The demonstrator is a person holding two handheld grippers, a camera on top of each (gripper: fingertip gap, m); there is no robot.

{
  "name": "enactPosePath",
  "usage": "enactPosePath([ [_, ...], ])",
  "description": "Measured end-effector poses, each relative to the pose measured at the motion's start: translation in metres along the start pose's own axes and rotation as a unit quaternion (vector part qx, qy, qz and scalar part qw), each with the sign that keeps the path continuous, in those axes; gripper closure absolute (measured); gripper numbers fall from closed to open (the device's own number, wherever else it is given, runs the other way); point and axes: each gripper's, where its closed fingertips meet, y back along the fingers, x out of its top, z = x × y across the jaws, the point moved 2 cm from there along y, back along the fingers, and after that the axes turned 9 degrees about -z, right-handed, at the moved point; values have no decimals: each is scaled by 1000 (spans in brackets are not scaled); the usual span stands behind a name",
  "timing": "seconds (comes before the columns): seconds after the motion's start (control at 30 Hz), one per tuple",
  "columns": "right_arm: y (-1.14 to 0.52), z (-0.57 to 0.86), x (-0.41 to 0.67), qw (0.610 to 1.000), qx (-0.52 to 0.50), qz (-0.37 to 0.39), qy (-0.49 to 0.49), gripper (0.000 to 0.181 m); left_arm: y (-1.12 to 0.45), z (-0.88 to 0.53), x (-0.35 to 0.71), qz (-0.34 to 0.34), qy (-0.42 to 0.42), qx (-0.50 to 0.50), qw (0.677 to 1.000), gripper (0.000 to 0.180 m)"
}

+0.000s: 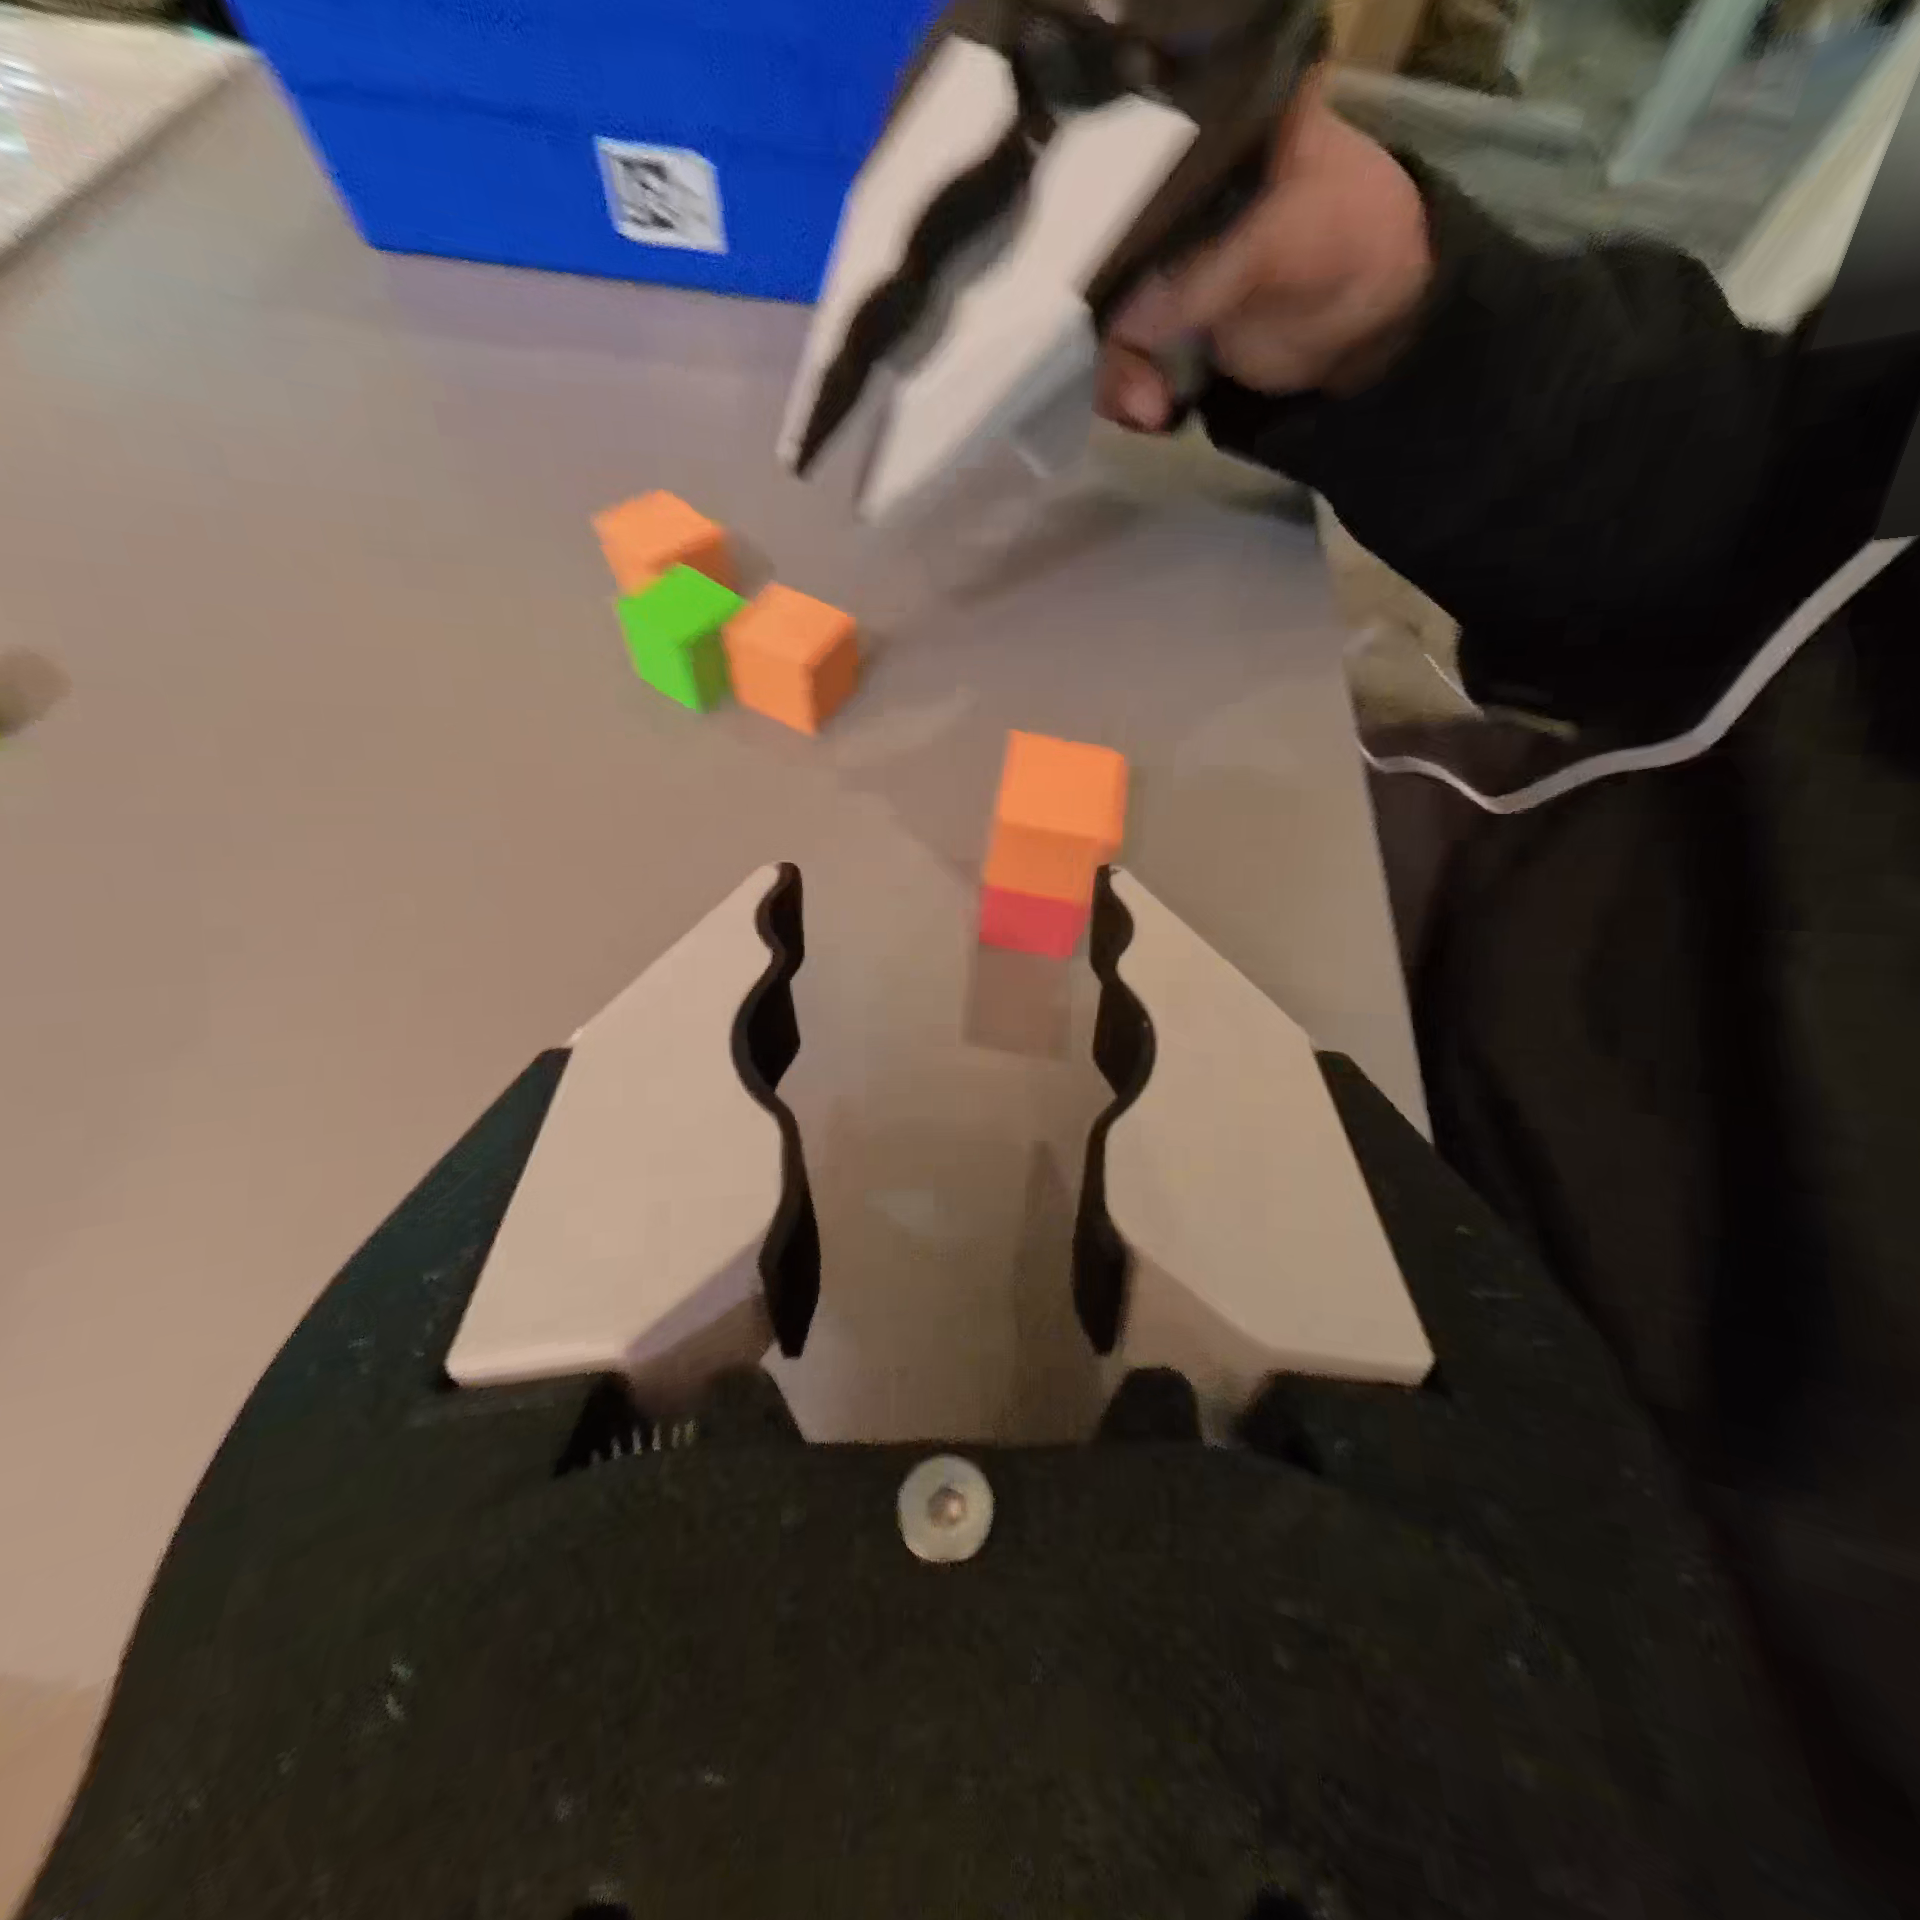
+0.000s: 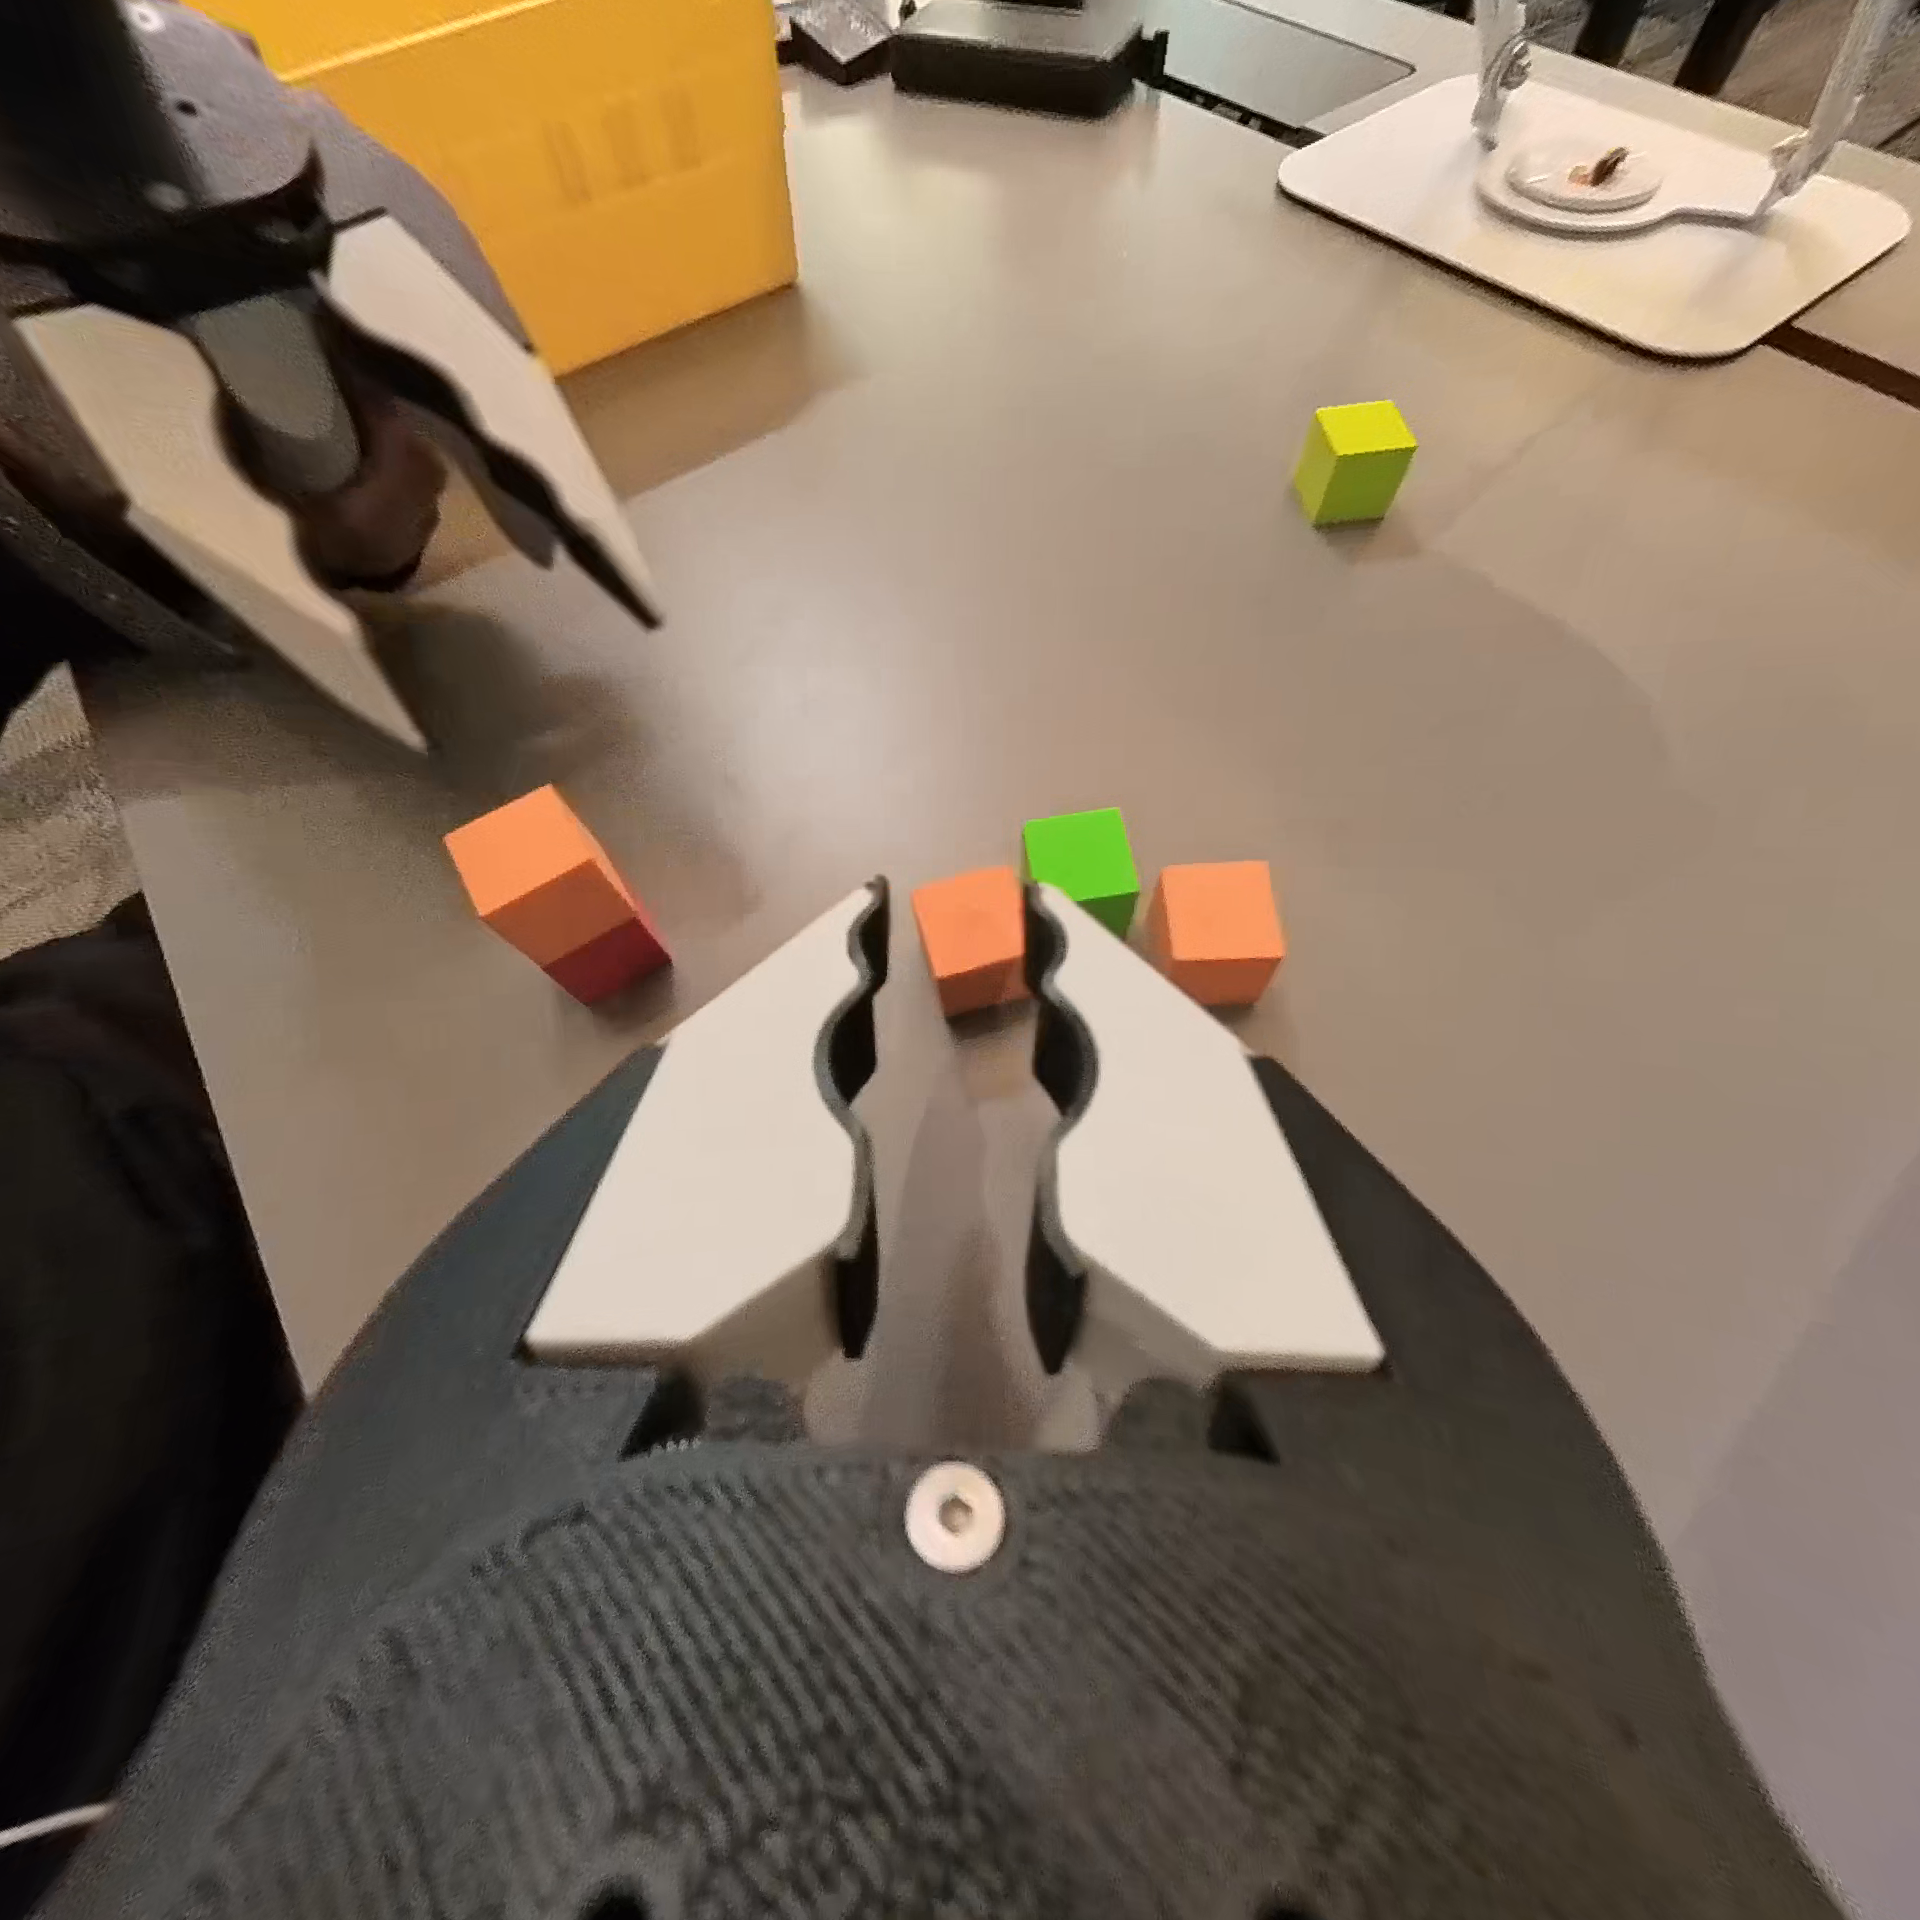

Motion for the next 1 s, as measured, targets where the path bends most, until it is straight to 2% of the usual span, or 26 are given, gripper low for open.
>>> enactPosePath([
  [0.1,-2,6,-6,1000,-2,-6,-7,135,-9,-27,19,18,35,43,998,126],
  [0.17,-9,9,-13,1000,-3,-17,0,132,-23,-44,32,10,33,65,997,126],
  [0.3,-29,4,-23,999,13,-37,-3,138,-62,-78,49,-35,17,63,997,126],
  [0.37,-31,6,-28,998,-4,-55,11,156,-82,-86,49,-61,8,39,997,126],
  [0.47,-19,14,-30,996,-36,-69,33,157,-95,-84,51,-56,-28,-4,998,127],
  [0.57,3,23,-21,998,-42,-29,22,157,-98,-76,48,-71,-32,-52,996,127],
  [0.63,12,25,-17,1000,-20,-2,5,158,-101,-72,45,-87,-44,-53,994,135],
  [0.7,15,26,-18,1000,-3,6,-5,157,-102,-76,41,-99,-58,-21,993,157],
  [0.73,16,27,-20,1000,-2,5,-6,157,-101,-77,40,-99,-63,-12,993,157],
  [0.83,17,21,-17,1000,1,9,14,157,-93,-78,40,-82,-64,8,995,157],
  [1.0,27,-28,8,993,70,42,87,158,-48,-84,52,-4,-29,35,999,158],
])
